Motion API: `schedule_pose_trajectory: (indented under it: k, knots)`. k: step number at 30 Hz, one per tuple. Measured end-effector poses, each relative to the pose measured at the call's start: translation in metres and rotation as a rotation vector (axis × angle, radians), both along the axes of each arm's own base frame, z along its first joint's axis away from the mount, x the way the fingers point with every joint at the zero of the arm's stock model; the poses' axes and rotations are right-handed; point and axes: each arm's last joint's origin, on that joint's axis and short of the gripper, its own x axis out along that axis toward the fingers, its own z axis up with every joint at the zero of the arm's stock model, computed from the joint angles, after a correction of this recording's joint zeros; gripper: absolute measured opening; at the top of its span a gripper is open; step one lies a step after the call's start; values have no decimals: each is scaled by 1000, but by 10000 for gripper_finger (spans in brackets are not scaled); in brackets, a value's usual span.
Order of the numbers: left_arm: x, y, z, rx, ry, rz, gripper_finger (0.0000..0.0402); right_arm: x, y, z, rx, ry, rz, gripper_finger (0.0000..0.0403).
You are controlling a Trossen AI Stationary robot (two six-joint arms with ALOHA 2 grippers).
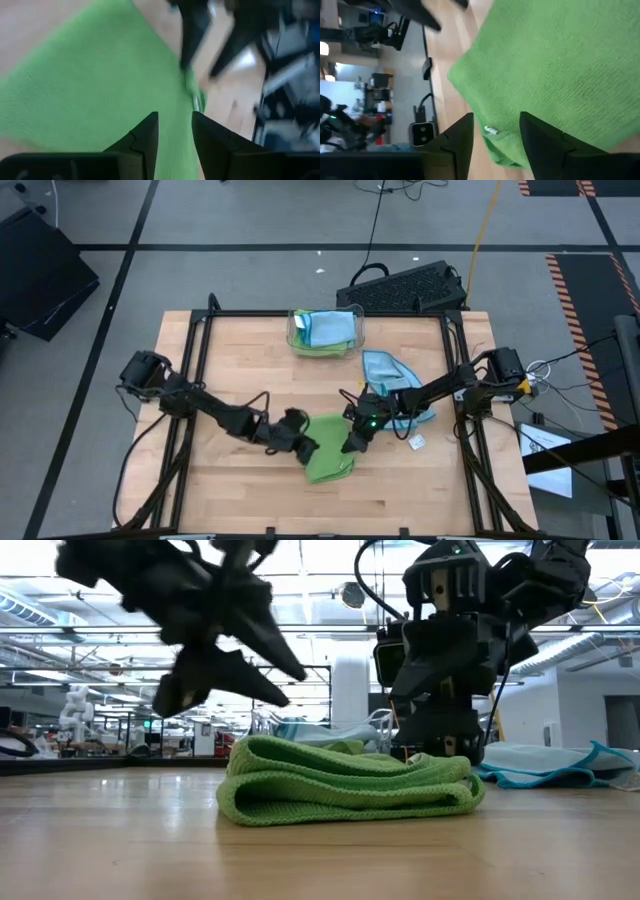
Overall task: Fold microfiber towels
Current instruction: Fold the green microfiber cloth
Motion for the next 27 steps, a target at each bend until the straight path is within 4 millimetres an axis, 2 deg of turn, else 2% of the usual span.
schedule_pose_trajectory:
  k: [3,6,10,14,16,20,23,27]
  knots:
    - [6,18,-1,-45,19,65,124,1,-9,2,59,32,-50,147]
    - [11,36,-1,-24,24,80,147,2,-24,9,96,28,-109,149]
    - [11,64,-7,-48,110,113,209,-1,-51,20,141,73,-216,165]
    - [2,84,-17,-120,289,118,278,-5,-76,17,176,200,-282,192]
    - [-2,90,-21,-122,359,127,307,-7,-83,15,159,235,-286,211]
    - [-4,92,-22,-99,372,101,347,-4,-93,19,108,195,-270,247]
    - [-4,91,-22,-95,377,81,359,-2,-95,22,78,163,-254,266]
    - [-6,91,-23,-81,402,45,353,-3,-96,21,49,148,-230,276]
